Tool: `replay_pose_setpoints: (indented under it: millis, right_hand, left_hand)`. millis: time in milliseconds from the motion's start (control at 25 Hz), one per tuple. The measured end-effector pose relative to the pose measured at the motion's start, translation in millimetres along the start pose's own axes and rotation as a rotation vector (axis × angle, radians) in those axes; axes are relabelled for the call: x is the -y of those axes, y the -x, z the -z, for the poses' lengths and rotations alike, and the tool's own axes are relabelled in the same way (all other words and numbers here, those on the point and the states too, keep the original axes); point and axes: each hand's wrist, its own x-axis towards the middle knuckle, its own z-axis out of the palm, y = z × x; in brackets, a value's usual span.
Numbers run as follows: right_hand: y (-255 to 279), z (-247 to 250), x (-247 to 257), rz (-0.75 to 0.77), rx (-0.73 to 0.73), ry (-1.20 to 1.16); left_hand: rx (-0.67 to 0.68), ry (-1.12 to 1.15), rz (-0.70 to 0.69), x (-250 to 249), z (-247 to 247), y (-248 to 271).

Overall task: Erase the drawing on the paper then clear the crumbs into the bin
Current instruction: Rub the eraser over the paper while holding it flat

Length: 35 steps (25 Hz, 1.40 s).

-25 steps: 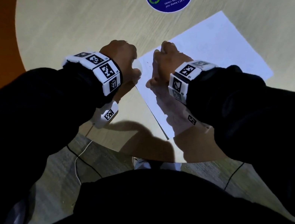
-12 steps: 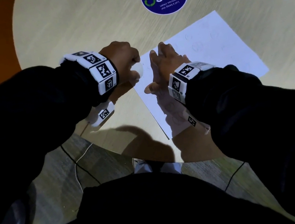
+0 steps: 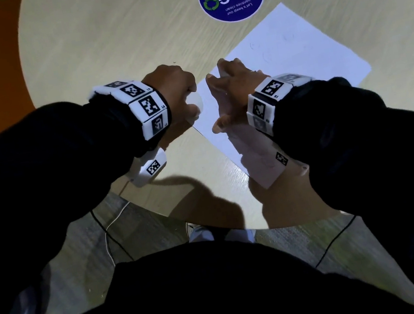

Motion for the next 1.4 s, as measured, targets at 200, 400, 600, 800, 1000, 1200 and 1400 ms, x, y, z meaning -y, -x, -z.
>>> replay_pose_setpoints:
  millis: [200, 400, 600, 800, 1000, 1200, 1400]
  right_hand:
    - [-5, -6, 14, -0.105, -0.017, -0.059]
    - [2, -6, 9, -0.089, 0.050, -0.044]
    - [6, -5, 9, -0.092, 0.073, -0.045]
    - [3, -7, 9, -0.091, 0.073, -0.029]
    - [3, -7, 6, -0.082, 0.068, -0.033]
    - [2, -8, 6, -0.075, 0.060, -0.013]
    - [0, -10, 5, -0.070, 0.045, -0.018]
  left_hand:
    - [0.033, 0.045, 0.014, -6, -3, 6]
    - [-0.011, 0.064, -0.033, -12, 17, -11]
    - [0.060, 0.016, -0.094, -4, 4, 2]
    - [-0.020, 0.024, -0.111, -6, 13, -10]
    - [0.019, 0.011, -0.129, -2, 6, -6]
    - [0.031, -0.001, -0.144, -2, 10, -6]
    - [0.000, -0.006, -0.112, -7, 15, -12]
